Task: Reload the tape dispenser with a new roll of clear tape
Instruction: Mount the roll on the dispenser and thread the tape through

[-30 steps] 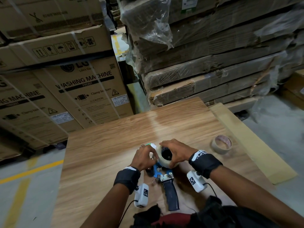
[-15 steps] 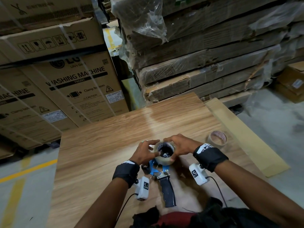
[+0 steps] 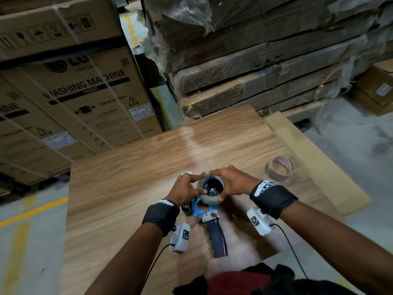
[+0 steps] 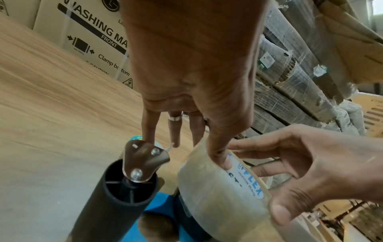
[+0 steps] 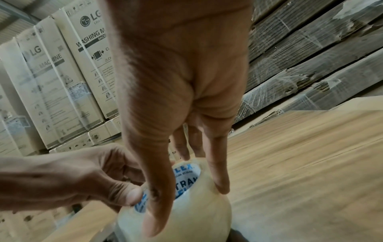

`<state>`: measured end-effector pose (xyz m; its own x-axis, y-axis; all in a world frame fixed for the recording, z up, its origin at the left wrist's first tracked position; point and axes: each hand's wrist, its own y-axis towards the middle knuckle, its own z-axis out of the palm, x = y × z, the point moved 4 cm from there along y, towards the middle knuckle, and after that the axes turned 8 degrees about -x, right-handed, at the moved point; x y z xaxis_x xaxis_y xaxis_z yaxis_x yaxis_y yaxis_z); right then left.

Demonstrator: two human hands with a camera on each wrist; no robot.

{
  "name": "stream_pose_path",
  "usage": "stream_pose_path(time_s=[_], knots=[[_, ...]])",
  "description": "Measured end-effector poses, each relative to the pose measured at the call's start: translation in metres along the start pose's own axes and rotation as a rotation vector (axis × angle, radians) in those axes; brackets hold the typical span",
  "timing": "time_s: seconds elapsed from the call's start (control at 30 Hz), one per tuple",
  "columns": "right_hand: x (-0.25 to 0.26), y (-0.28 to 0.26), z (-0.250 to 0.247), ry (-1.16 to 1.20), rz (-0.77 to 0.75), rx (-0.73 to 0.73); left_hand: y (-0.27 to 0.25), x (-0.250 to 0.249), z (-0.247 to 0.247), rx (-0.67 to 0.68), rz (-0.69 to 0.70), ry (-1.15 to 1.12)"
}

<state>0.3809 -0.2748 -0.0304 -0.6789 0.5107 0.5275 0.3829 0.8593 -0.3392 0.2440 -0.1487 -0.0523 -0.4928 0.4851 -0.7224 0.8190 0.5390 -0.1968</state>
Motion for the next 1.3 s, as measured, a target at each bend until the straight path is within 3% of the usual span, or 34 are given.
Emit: stream_pose_path(time_s=[1.3], knots=[[-0.015,-0.01,0.006,0.221,-0.075,0.009,0.004,0.002,0.005,0.003,-0.07,0.064]])
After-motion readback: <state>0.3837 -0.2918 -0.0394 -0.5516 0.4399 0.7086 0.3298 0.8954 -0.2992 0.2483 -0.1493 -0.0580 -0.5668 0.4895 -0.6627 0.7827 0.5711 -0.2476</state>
